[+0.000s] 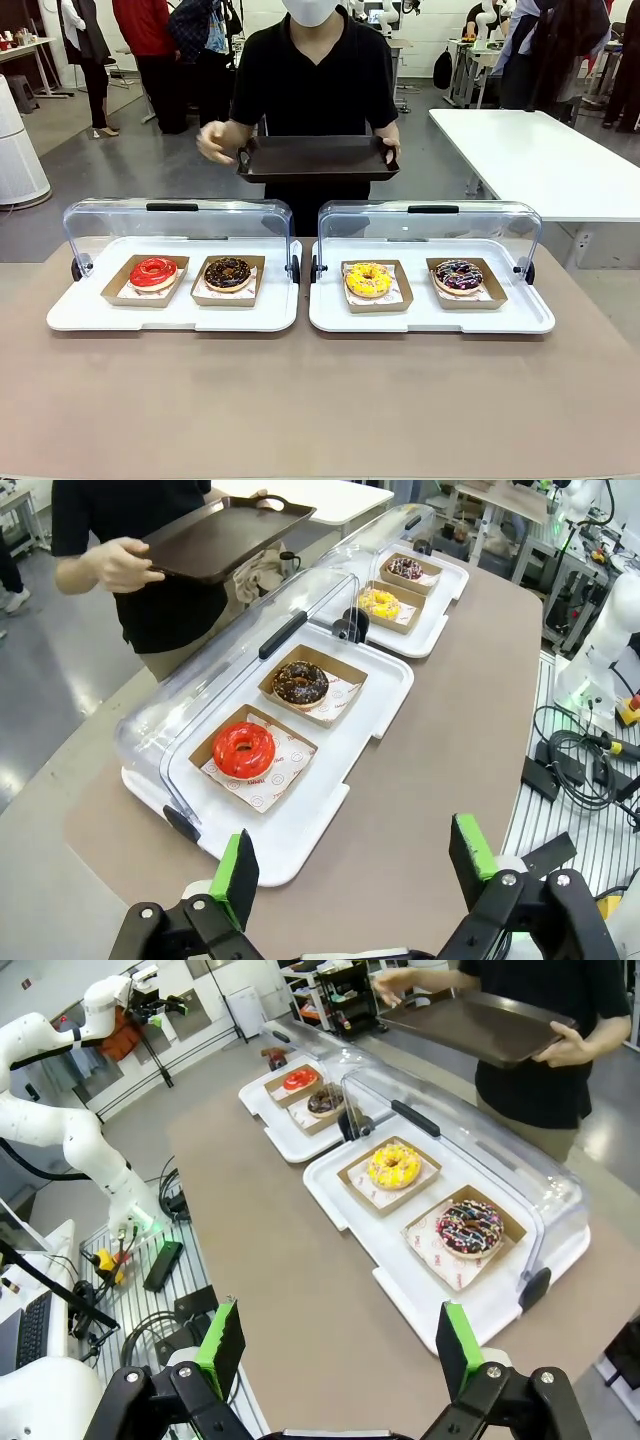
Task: Provide the desired donut to the person.
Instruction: Pick up and lift the Paper togo box containing the Donut pointed at by the person.
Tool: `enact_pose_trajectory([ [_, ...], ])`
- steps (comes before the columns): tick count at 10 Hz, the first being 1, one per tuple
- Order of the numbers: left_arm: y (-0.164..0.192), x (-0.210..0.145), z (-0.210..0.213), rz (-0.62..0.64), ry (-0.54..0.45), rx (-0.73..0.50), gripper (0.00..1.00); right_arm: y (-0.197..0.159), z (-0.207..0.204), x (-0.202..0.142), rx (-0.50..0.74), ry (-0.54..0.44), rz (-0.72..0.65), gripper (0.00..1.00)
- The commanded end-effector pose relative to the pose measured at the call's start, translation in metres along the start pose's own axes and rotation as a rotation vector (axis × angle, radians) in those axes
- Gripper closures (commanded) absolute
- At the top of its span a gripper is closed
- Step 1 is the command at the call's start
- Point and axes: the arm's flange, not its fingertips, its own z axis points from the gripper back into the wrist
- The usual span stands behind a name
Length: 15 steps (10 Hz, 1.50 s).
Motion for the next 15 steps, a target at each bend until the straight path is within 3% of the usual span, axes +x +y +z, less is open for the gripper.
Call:
enact_pose_trajectory([
  [1,0.0024,0.001,0.0025,-0.024,-0.023,-0.006,0.0,-0.0023,0.0008,0.0011,0.007,-0.021,0.011,0.0],
  [15,0.0024,0.001,0.0025,-0.024,-0.023,-0.006,0.0,-0.0023,0.0008,0.0011,0.007,-0.021,0.011,0.0],
])
